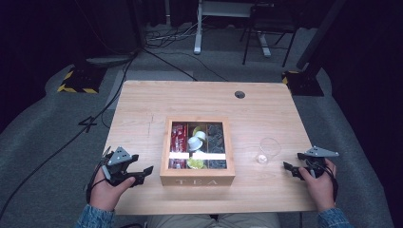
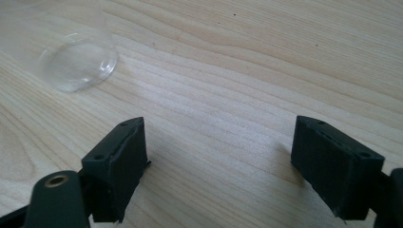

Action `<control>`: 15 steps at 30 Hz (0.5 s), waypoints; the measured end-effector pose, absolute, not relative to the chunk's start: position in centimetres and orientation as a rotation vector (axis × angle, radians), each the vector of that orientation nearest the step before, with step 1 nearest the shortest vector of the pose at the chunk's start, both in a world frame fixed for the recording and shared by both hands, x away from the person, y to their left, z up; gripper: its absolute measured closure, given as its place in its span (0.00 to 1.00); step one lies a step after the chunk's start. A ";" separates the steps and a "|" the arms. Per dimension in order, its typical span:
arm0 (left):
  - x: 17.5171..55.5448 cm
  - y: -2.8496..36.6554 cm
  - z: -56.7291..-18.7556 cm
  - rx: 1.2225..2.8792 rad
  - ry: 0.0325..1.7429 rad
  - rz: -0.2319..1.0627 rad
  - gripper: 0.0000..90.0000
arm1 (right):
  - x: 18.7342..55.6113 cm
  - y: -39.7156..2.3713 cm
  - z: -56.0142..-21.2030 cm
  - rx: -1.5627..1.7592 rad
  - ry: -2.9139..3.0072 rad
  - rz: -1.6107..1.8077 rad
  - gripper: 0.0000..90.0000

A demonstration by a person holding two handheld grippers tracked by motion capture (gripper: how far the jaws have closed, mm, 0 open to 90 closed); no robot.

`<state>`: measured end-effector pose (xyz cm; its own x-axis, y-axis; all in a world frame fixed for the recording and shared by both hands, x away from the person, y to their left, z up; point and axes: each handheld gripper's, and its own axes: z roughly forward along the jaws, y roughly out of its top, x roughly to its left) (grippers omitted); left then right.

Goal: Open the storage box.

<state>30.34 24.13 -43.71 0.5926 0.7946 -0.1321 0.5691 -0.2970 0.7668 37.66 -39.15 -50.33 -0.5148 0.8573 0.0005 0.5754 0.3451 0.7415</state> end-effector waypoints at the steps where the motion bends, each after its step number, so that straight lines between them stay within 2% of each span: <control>1: 30.2 23.7 -43.4 1.987 1.076 0.338 0.30 | 37.7 -39.2 -50.3 1.258 2.225 0.989 0.22; 15: 29.0 20.6 -43.3 2.012 0.953 0.265 0.23 | 37.7 -39.1 -50.3 1.257 2.226 0.989 0.21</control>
<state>29.00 20.58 -43.26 0.6842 0.7114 -0.1607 0.5260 -0.3287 0.7844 37.67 -39.14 -50.34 -0.5172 0.8559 0.0011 0.5746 0.3463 0.7415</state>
